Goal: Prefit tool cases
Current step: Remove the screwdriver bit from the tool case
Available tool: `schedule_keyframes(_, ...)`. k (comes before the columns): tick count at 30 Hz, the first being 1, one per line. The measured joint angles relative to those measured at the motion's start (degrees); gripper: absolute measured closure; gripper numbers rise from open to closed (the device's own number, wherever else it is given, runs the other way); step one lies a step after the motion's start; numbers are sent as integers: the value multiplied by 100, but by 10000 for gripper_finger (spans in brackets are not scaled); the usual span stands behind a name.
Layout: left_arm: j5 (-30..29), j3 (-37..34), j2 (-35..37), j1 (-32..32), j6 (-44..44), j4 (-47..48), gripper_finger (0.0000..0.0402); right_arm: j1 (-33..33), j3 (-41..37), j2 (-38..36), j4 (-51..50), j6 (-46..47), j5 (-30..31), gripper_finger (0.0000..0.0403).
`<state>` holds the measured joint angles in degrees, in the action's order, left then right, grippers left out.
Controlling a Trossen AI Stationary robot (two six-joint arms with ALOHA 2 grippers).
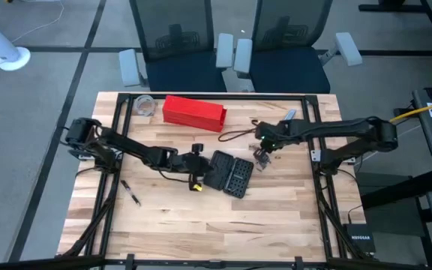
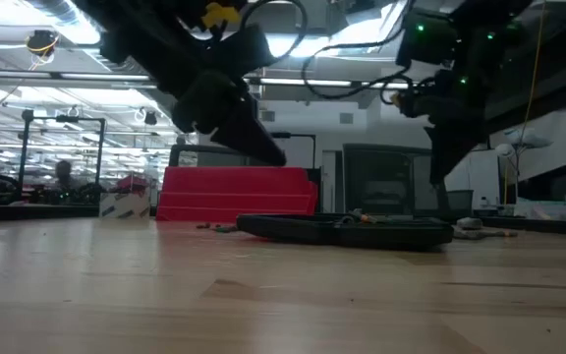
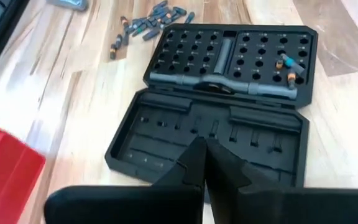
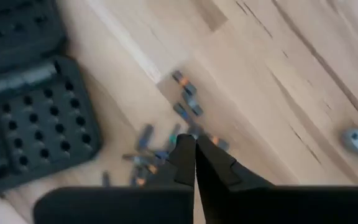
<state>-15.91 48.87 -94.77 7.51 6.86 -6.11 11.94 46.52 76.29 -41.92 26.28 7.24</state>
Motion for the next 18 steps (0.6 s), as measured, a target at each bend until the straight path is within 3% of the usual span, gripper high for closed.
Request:
schedule_keyframes(4, -4, -77, 79, 28, -99, 178, 401, 284, -28, -8, -250, -621, -277, 342)
schedule_keyframes(10, -118, -73, 75, 76, 103, 93, 401, 308, 31, -7, 36, -988, -103, 220)
schedule_keyframes(15, -495, -70, 75, 232, 60, 25, 401, 75, 123, -7, 992, -1004, -1632, 175)
schedule_keyframes(18, -513, -67, 28, 343, 30, -131, 401, -493, 136, 31, 1638, -1115, -1889, 182)
